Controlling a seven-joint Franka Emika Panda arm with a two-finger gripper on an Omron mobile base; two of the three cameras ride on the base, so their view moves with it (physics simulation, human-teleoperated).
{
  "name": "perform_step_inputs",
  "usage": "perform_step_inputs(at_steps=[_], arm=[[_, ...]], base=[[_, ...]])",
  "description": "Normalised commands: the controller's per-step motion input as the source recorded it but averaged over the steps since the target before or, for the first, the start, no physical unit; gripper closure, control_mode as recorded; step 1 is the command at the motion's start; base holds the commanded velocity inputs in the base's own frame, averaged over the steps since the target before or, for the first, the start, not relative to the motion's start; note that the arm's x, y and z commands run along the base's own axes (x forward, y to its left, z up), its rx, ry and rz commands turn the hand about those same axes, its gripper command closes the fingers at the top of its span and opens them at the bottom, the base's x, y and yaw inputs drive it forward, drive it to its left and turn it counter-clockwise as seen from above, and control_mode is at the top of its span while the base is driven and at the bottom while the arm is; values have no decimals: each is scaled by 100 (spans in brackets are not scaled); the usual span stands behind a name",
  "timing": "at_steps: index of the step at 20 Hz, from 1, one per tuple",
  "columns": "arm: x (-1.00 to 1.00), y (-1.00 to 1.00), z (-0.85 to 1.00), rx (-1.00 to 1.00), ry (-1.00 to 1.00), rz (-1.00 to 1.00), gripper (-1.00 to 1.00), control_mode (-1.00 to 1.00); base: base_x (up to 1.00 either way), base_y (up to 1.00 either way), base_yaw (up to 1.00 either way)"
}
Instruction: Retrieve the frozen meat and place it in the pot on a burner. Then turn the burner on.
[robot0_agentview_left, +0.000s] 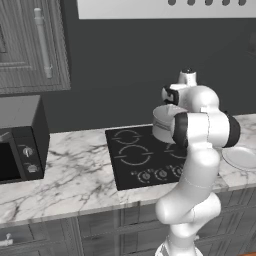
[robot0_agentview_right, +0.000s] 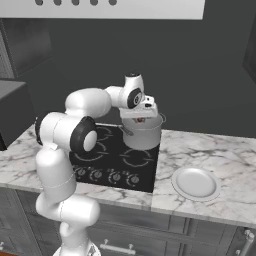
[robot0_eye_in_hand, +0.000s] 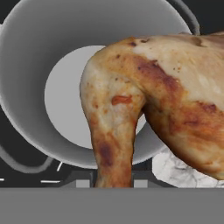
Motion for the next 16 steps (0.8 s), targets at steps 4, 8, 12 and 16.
perform_step_inputs(at_steps=[4,8,12,16], arm=[[0,3,-20,0,0,0,100,-100],[0,0,-34,0,3,0,100,-100],[0,1,-37,0,5,0,100,-100],[0,2,-2,0,0,0,100,-100]], base=[[0,0,0],[0,0,0],[0,0,0],[0,0,0]])
